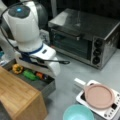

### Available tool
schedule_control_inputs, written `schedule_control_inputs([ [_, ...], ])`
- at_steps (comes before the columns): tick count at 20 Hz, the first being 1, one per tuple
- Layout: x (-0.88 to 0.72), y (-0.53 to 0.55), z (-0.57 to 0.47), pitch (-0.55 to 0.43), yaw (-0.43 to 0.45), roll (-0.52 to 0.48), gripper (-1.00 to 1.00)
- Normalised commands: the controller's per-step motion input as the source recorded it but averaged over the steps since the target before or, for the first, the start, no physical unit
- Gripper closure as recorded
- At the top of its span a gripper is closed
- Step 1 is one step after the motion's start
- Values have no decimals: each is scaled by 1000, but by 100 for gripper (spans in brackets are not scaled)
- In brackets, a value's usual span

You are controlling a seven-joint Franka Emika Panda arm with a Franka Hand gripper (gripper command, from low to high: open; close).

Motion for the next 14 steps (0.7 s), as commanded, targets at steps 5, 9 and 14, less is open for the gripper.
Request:
schedule_control_inputs([
  [5,-70,-84,-101,-133,-12,150,-100],
  [9,-54,-55,-86,-134,-6,143,-100],
  [14,-56,-10,-73,-126,-30,136,-100],
])
